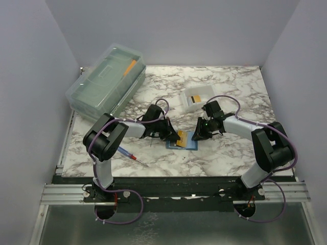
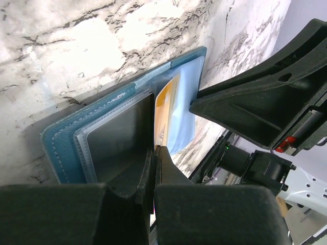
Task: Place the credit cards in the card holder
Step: Insert the credit card into the card holder.
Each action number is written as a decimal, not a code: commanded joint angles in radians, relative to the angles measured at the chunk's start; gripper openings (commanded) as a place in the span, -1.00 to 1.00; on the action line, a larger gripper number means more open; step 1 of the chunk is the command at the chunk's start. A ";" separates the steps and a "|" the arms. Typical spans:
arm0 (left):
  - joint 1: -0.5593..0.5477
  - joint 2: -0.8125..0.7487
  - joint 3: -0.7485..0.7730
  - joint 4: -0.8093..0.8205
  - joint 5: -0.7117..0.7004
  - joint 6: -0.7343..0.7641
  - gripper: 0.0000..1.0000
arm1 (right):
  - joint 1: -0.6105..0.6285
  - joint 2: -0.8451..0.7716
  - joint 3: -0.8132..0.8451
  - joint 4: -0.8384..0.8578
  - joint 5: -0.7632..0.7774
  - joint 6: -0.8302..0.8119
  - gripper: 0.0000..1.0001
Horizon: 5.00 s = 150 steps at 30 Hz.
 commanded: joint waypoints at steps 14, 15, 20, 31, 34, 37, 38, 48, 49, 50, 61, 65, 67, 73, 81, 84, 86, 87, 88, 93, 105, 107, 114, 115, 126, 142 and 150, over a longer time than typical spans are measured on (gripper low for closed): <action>0.025 0.054 0.068 -0.030 -0.005 0.110 -1.00 | 0.021 0.054 -0.045 -0.013 0.016 -0.011 -0.65; 0.023 0.056 0.070 -0.042 -0.001 0.129 -1.00 | 0.021 0.054 -0.045 -0.013 0.017 -0.012 -0.65; 0.019 0.066 0.102 -0.118 -0.004 0.215 -1.00 | 0.022 0.061 -0.043 -0.008 0.012 -0.016 -0.65; -0.008 0.064 0.132 -0.162 -0.021 0.317 -1.00 | 0.021 0.065 -0.047 -0.003 0.003 -0.021 -0.65; -0.008 0.066 0.107 -0.079 0.013 0.270 -1.00 | 0.021 0.071 -0.049 0.001 -0.001 -0.024 -0.65; -0.008 0.062 0.063 0.023 0.023 0.228 -1.00 | 0.021 0.072 -0.050 0.005 -0.004 -0.022 -0.65; -0.008 0.059 0.052 0.041 0.012 0.225 -1.00 | 0.021 0.072 -0.051 0.007 -0.005 -0.022 -0.65; -0.008 -0.001 0.084 -0.153 -0.100 0.270 -1.00 | 0.022 0.069 -0.047 -0.004 -0.002 -0.027 -0.65; -0.008 0.003 0.091 -0.163 -0.084 0.270 -1.00 | 0.022 0.067 -0.047 -0.005 -0.002 -0.027 -0.65; -0.007 0.007 0.100 -0.178 -0.074 0.272 -1.00 | 0.020 0.067 -0.047 -0.005 -0.004 -0.025 -0.64; -0.003 0.002 0.160 -0.281 -0.087 0.465 -1.00 | 0.021 0.064 -0.050 -0.001 -0.006 -0.024 -0.60; -0.003 0.007 0.180 -0.345 -0.094 0.534 -1.00 | 0.020 0.064 -0.048 -0.007 -0.003 -0.027 -0.60; -0.003 0.009 0.178 -0.343 -0.086 0.546 -1.00 | 0.021 0.063 -0.049 -0.004 -0.002 -0.028 -0.60; -0.004 0.038 0.165 -0.231 0.007 0.482 -1.00 | 0.022 0.080 -0.041 0.010 -0.018 -0.030 -0.60; 0.004 0.079 0.074 0.037 0.105 0.294 -1.00 | 0.021 0.082 -0.046 0.005 -0.018 -0.034 -0.60; 0.006 0.084 0.045 0.085 0.109 0.262 -1.00 | 0.021 0.079 -0.053 0.007 -0.019 -0.034 -0.60; 0.009 0.081 0.018 0.130 0.111 0.231 -1.00 | 0.021 0.074 -0.057 0.010 -0.020 -0.032 -0.60; 0.010 0.079 0.003 0.155 0.106 0.214 -1.00 | 0.021 0.074 -0.058 0.010 -0.020 -0.030 -0.60; 0.009 0.075 -0.010 0.170 0.095 0.200 -1.00 | 0.021 0.072 -0.059 0.011 -0.021 -0.027 -0.60; 0.009 0.050 -0.058 0.181 0.018 0.149 -0.96 | 0.022 0.058 -0.063 0.009 -0.033 -0.011 -0.59; -0.040 -0.046 -0.021 -0.081 -0.125 0.191 -0.16 | 0.020 0.006 -0.100 0.051 -0.091 0.070 -0.57; -0.082 -0.030 0.010 -0.120 -0.160 0.197 -0.18 | 0.020 0.011 -0.121 0.100 -0.132 0.101 -0.63; -0.139 -0.024 0.055 -0.202 -0.177 0.204 0.01 | -0.006 -0.028 -0.158 0.150 -0.146 0.157 -0.70; -0.138 -0.036 0.069 -0.231 -0.185 0.233 0.09 | -0.015 -0.038 -0.161 0.138 -0.143 0.149 -0.70; -0.163 0.015 0.160 -0.347 -0.157 0.326 0.36 | -0.026 -0.049 -0.161 0.128 -0.144 0.130 -0.58; -0.144 -0.039 0.118 -0.314 -0.122 0.312 0.51 | -0.072 -0.153 -0.169 0.008 -0.093 0.091 -0.41; -0.188 0.034 0.162 -0.275 -0.085 0.290 0.36 | -0.072 -0.097 -0.169 0.094 -0.160 0.105 -0.38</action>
